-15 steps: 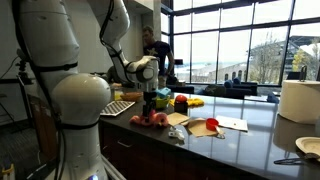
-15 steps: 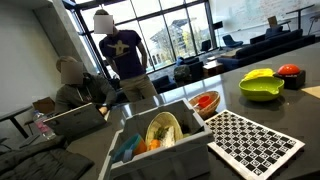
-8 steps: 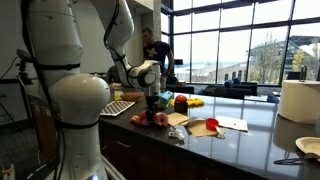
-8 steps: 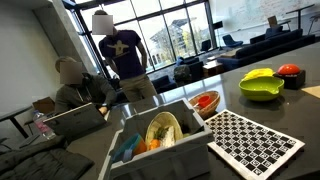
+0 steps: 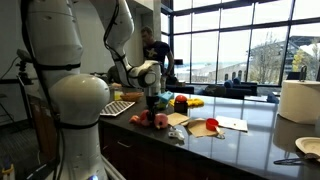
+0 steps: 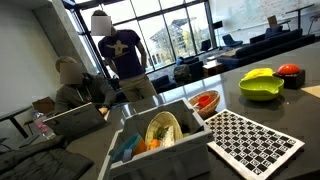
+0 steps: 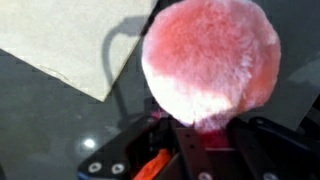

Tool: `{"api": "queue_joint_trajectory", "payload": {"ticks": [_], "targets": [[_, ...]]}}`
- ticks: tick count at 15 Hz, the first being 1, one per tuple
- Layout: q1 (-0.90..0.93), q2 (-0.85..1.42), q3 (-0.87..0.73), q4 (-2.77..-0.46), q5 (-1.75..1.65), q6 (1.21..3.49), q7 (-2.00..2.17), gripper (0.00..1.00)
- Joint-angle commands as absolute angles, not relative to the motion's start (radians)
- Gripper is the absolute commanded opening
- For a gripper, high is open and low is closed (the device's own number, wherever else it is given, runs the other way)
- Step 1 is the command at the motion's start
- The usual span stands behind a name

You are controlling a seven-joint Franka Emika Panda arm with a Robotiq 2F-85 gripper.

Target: Move the pink doll to the left

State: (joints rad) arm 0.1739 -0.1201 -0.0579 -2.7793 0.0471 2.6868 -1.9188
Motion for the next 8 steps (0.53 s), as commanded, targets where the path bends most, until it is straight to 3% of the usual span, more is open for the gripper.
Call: {"api": "queue_joint_trajectory", "payload": {"ticks": [1,8], "targets": [[0.159,-0.137,-0.029,-2.775,0.049,2.691,-1.932,0.05],[0.18,-0.24,0.023,-2.791,0.031,2.605,-1.902,0.05]]}}
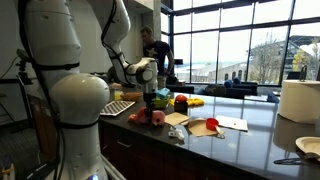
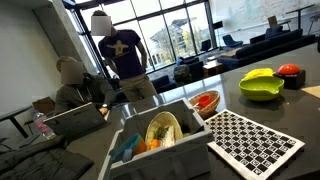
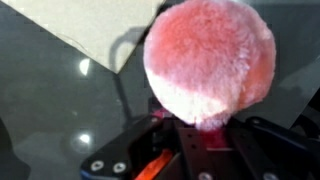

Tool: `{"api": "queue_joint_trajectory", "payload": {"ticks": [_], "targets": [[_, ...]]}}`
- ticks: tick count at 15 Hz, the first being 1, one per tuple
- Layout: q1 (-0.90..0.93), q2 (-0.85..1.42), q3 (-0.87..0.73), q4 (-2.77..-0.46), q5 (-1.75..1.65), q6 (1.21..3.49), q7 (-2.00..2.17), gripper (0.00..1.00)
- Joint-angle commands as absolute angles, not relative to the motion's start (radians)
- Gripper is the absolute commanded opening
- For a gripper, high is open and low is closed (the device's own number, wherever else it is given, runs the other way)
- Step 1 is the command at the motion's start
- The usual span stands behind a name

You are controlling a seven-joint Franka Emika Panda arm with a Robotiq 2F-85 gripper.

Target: Move the pink doll to the left

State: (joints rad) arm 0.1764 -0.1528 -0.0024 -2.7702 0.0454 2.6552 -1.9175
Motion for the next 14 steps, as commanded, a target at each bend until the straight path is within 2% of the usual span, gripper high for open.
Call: {"api": "queue_joint_trajectory", "payload": {"ticks": [1,6,14], "targets": [[0.186,-0.253,0.031,-2.788,0.029,2.591,-1.9,0.05],[0.234,-0.296,0.045,-2.775,0.028,2.579,-1.948,0.05],[0.294,-0.241,0.047,-2.734,-0.038,2.561,-2.212,0.05]]}}
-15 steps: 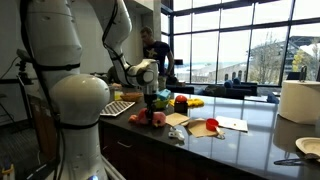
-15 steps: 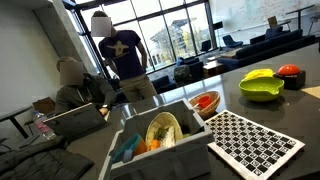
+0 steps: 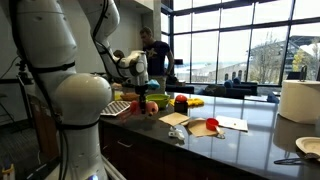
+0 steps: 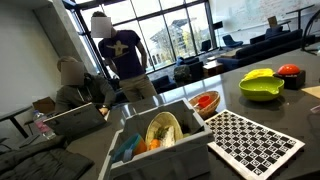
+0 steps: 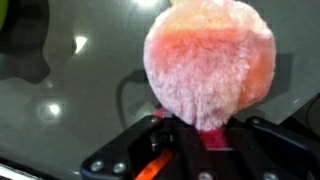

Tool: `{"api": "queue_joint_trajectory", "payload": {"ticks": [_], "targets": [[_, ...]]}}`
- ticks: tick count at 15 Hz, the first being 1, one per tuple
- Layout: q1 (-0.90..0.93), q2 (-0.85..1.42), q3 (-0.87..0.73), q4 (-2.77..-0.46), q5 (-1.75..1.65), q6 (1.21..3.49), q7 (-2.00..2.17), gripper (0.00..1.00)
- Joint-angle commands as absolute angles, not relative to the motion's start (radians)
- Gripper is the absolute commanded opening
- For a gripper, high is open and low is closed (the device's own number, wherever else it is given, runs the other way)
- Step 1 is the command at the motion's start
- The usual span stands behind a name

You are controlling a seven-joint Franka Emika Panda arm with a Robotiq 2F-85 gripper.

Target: Move the pink doll to the left

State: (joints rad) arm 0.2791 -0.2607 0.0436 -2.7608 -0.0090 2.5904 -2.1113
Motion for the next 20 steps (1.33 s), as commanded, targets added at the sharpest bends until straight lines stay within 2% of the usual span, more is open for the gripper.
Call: {"api": "queue_joint_trajectory", "payload": {"ticks": [1,8,17,18,20], "targets": [[0.297,-0.232,0.055,-2.725,-0.051,2.545,-2.241,0.05],[0.314,-0.174,0.135,-2.62,-0.149,2.454,-2.432,0.05],[0.329,-0.092,0.191,-2.557,-0.065,2.494,-2.664,0.05],[0.421,-0.053,0.145,-2.545,-0.089,2.511,-2.606,0.05],[0.457,-0.025,0.148,-2.532,-0.072,2.519,-2.605,0.05]]}}
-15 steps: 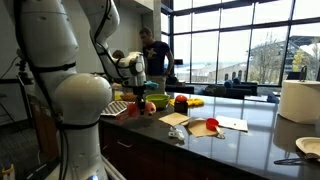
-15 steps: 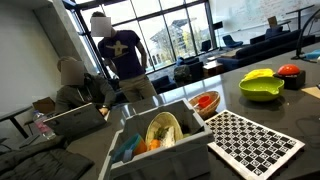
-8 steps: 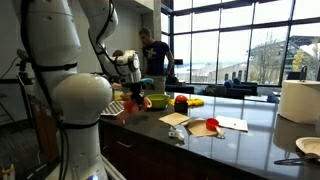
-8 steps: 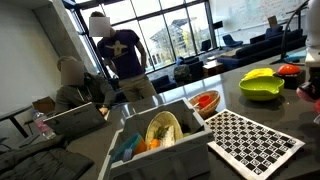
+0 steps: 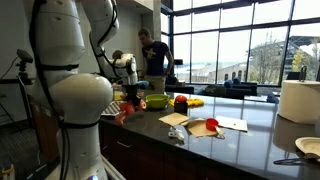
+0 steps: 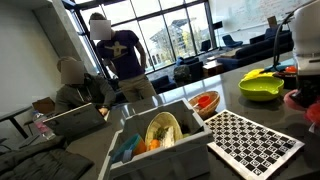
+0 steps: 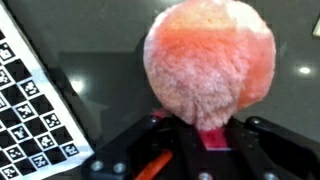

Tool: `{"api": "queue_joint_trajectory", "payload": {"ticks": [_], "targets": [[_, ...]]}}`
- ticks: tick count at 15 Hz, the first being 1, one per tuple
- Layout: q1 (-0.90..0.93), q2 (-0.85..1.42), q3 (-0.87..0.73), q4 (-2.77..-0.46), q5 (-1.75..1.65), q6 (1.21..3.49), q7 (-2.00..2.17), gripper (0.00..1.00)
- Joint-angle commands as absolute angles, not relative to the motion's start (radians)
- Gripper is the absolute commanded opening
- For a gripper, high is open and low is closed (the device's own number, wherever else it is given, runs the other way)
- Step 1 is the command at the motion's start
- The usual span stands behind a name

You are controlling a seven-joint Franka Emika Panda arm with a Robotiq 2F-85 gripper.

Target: Move the pink doll to the left

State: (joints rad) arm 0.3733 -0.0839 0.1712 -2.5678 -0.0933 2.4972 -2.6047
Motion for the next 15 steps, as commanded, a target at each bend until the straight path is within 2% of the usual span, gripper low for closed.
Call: {"api": "queue_joint_trajectory", "payload": {"ticks": [1,2,3,7,8,9,11,15], "targets": [[0.475,-0.007,0.151,-2.525,-0.07,2.525,-2.603,0.05],[0.491,0.009,0.159,-2.516,-0.065,2.529,-2.602,0.05],[0.432,0.024,0.244,-2.505,-0.056,2.53,-2.601,0.05],[0.413,0.067,0.299,-2.475,-0.071,2.523,-2.597,0.05],[0.407,0.073,0.308,-2.471,-0.074,2.516,-2.597,0.44],[0.396,0.075,0.312,-2.473,-0.075,2.521,-2.599,0.45],[0.38,0.076,0.319,-2.474,-0.072,2.518,-2.599,0.55],[0.349,0.067,0.318,-2.481,-0.071,2.519,-2.6,0.82]]}}
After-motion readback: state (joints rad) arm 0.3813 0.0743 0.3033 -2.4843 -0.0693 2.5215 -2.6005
